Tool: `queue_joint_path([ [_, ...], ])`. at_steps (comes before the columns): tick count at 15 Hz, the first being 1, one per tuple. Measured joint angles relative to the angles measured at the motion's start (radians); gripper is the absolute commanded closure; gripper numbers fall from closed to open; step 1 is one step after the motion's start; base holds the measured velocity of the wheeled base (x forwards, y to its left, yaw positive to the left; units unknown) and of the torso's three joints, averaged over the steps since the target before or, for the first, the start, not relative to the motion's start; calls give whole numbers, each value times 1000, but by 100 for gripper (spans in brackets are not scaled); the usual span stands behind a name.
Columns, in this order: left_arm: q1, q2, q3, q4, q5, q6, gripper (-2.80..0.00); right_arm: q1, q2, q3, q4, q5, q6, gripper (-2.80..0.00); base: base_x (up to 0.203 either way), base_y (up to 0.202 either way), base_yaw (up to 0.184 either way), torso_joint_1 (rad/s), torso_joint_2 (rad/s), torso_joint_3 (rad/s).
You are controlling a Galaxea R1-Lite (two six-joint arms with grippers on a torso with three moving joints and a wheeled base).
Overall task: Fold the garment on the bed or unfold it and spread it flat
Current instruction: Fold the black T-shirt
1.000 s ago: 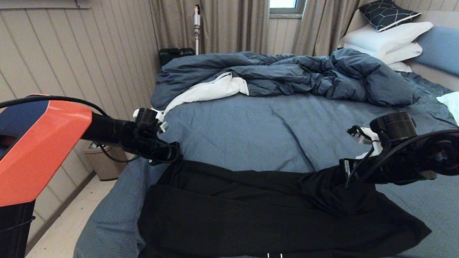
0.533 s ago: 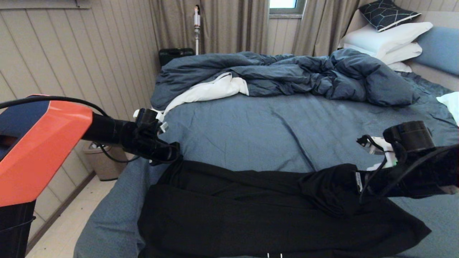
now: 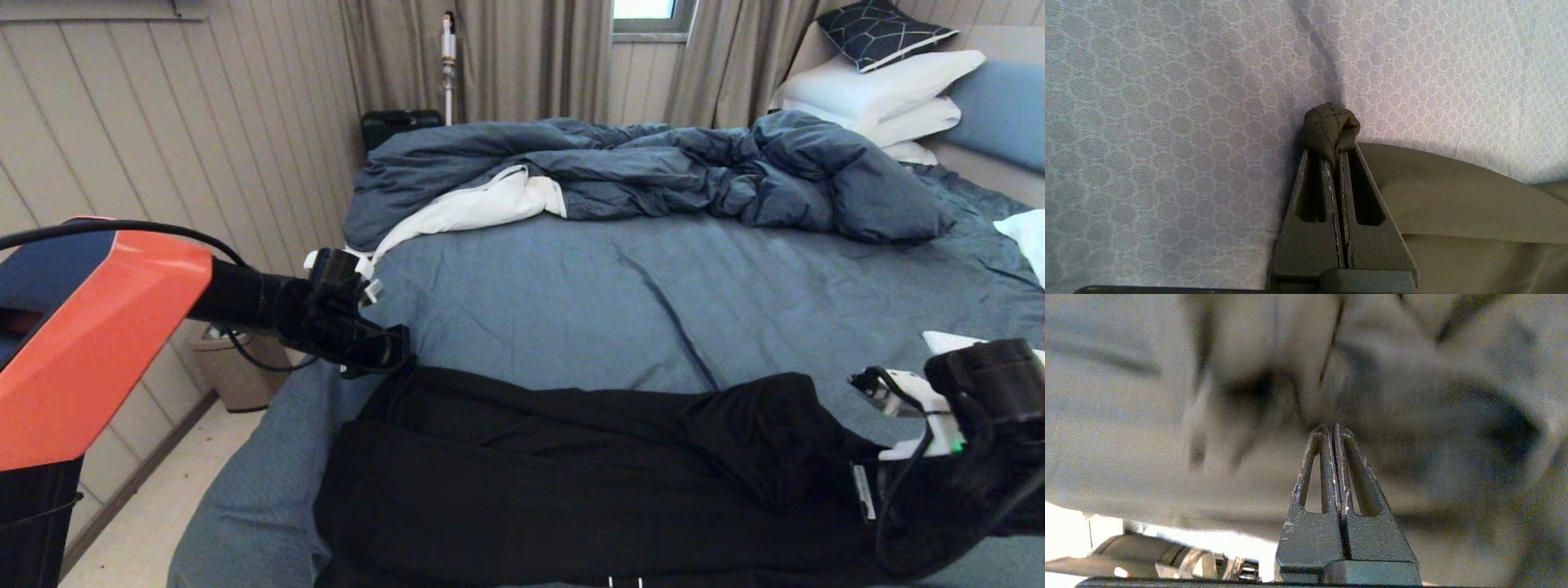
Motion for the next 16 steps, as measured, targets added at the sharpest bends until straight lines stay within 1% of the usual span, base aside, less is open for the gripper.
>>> queue_joint_path([
  [2, 0, 0, 0, 0, 0, -1, 0, 1, -77, 28, 39, 0, 0, 0, 0, 0, 0, 0, 0, 0],
  [5, 0, 0, 1, 0, 0, -1, 0, 6, -213, 28, 152, 0, 0, 0, 0, 0, 0, 0, 0, 0],
  [7, 0, 0, 1, 0, 0, -1, 0, 7, -281, -22, 216, 1, 2, 0, 0, 0, 0, 0, 0, 0],
  [8, 0, 0, 1, 0, 0, -1, 0, 7, -288, -55, 218, 1, 3, 0, 0, 0, 0, 0, 0, 0],
  [10, 0, 0, 1, 0, 0, -1, 0, 7, -242, -122, 213, 1, 6, 0, 0, 0, 0, 0, 0, 0],
  [12, 0, 0, 1, 0, 0, -1, 0, 7, -138, -183, 188, 1, 11, 0, 0, 0, 0, 0, 0, 0],
  [14, 0, 0, 0, 0, 0, -1, 0, 9, -12, -229, 129, 0, 18, 0, 0, 0, 0, 0, 0, 0],
  [16, 0, 0, 0, 0, 0, -1, 0, 27, 111, -262, 34, -2, 35, 0, 0, 0, 0, 0, 0, 0],
])
